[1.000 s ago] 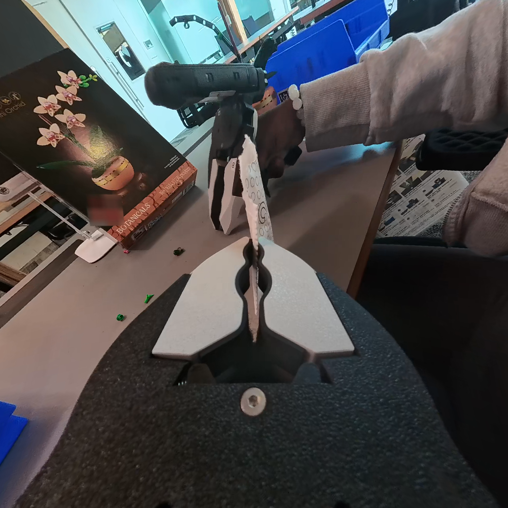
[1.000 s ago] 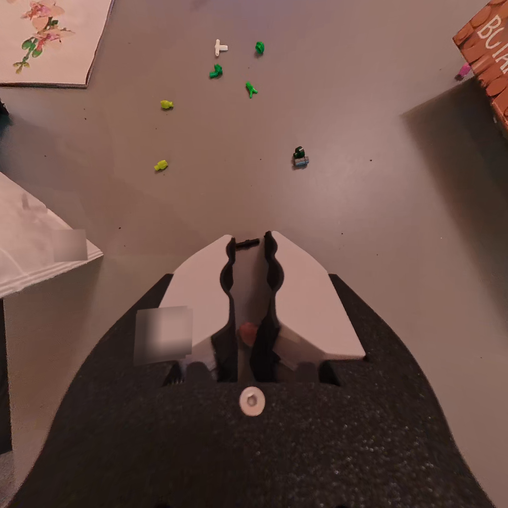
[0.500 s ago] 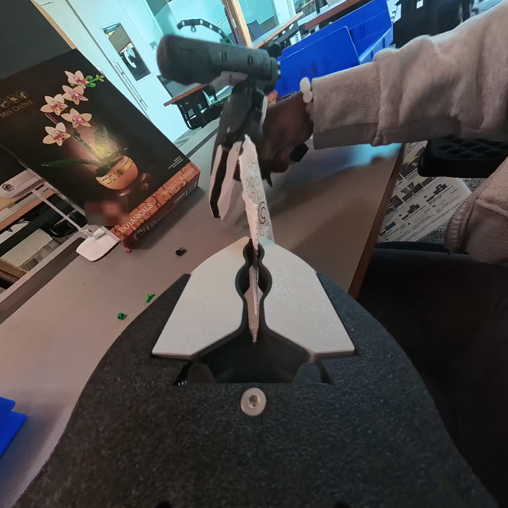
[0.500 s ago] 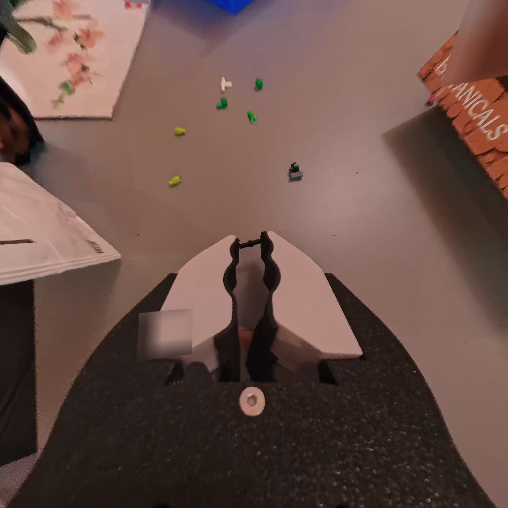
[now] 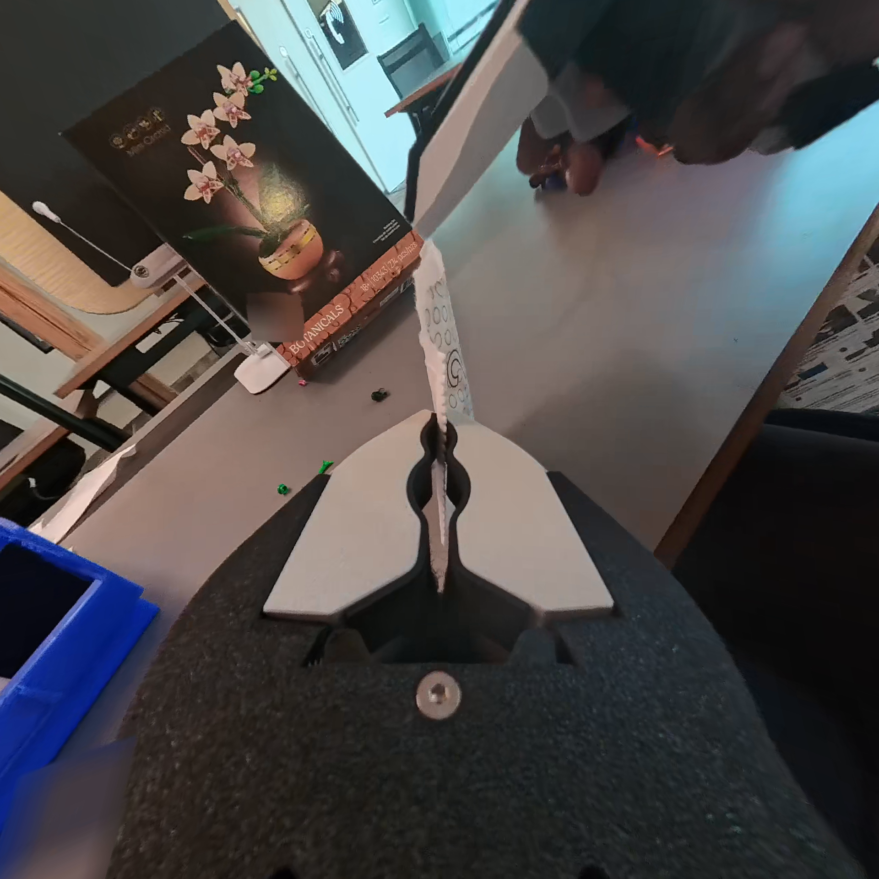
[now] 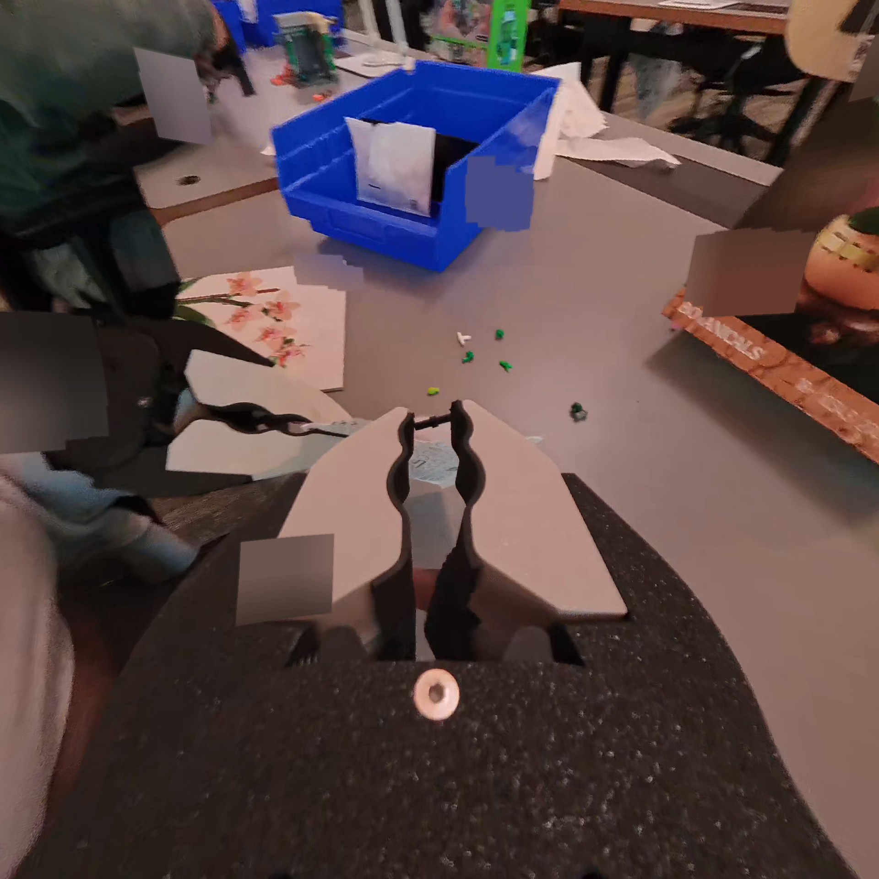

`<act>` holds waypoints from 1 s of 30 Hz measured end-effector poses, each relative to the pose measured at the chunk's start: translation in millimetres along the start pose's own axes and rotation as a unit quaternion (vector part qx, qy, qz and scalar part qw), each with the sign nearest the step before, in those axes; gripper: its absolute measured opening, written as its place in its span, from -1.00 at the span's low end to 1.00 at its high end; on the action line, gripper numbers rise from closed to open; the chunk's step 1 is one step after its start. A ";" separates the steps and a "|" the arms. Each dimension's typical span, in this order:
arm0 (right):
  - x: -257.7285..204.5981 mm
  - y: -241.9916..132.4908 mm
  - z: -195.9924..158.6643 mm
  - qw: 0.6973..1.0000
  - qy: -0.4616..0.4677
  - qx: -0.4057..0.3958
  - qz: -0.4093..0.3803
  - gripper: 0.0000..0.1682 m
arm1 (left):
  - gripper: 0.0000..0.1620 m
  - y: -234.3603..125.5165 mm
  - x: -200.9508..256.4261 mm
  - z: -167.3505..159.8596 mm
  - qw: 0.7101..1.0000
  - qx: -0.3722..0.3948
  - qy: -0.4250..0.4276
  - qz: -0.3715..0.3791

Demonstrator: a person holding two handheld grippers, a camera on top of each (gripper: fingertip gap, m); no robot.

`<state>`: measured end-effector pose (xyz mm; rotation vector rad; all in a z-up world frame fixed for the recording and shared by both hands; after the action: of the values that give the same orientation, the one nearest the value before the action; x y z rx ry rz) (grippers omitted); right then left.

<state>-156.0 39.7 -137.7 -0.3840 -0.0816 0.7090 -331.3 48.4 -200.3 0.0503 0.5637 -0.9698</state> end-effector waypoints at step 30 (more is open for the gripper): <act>114.1 127.4 -28.6 0.974 -0.081 -0.197 0.075 -0.71 | -1.00 -2.7 -6.1 -3.0 0.999 0.013 -0.043 -0.017</act>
<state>-142.5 192.9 -217.8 -0.7176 -0.3550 0.8753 -337.4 52.4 -199.5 0.0208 0.4742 -1.0081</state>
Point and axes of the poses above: each gripper's, where its closed fingertips meet, y out along the fingers, z out of its top, x = y × z across the jaws, the point moved 9 cm from there along -y, back along the fingers
